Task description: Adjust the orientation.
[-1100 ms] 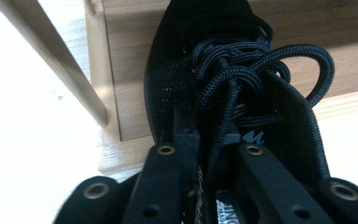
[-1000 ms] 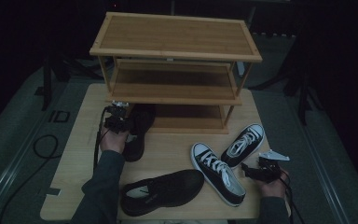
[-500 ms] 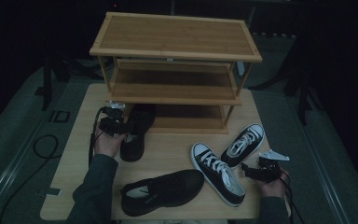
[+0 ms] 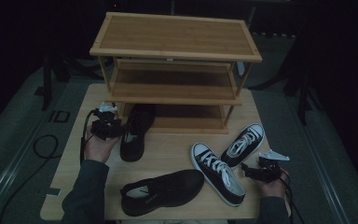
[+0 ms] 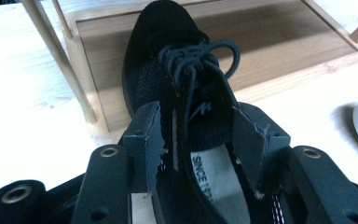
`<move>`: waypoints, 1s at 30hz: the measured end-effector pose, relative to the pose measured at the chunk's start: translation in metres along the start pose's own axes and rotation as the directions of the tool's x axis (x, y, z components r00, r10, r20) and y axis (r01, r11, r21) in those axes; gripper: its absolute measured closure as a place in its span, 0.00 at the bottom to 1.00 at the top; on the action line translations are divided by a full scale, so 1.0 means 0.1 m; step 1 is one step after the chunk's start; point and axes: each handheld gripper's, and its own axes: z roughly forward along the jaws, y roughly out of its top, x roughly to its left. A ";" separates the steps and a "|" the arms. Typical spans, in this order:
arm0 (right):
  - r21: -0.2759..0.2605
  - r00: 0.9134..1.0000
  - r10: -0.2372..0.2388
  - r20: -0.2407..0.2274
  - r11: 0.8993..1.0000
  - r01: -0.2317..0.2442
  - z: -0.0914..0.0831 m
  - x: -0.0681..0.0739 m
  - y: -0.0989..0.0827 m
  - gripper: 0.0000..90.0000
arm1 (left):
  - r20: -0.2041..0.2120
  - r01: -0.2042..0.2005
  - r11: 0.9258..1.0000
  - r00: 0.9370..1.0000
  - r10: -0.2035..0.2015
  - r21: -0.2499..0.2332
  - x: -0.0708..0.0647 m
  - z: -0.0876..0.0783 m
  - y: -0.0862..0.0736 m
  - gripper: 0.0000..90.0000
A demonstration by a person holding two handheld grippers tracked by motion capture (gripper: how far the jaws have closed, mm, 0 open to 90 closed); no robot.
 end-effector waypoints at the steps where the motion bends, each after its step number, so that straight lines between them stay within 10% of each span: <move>1: 0.000 1.000 0.000 0.000 1.000 0.000 0.00 0.00 0.00 0.17 | 0.010 -0.001 1.000 1.000 0.001 -0.001 0.01 -0.04 -0.03 0.60; 12: 0.000 1.000 0.000 0.000 1.000 0.000 0.00 0.00 0.00 0.17 | 0.049 0.002 0.999 0.999 0.000 -0.049 0.04 -0.33 -0.22 0.71; 30: 0.000 1.000 0.001 0.000 1.000 -0.001 0.00 0.00 0.00 0.17 | 0.060 -0.025 1.000 0.998 0.025 0.002 -0.02 -0.40 -0.64 1.00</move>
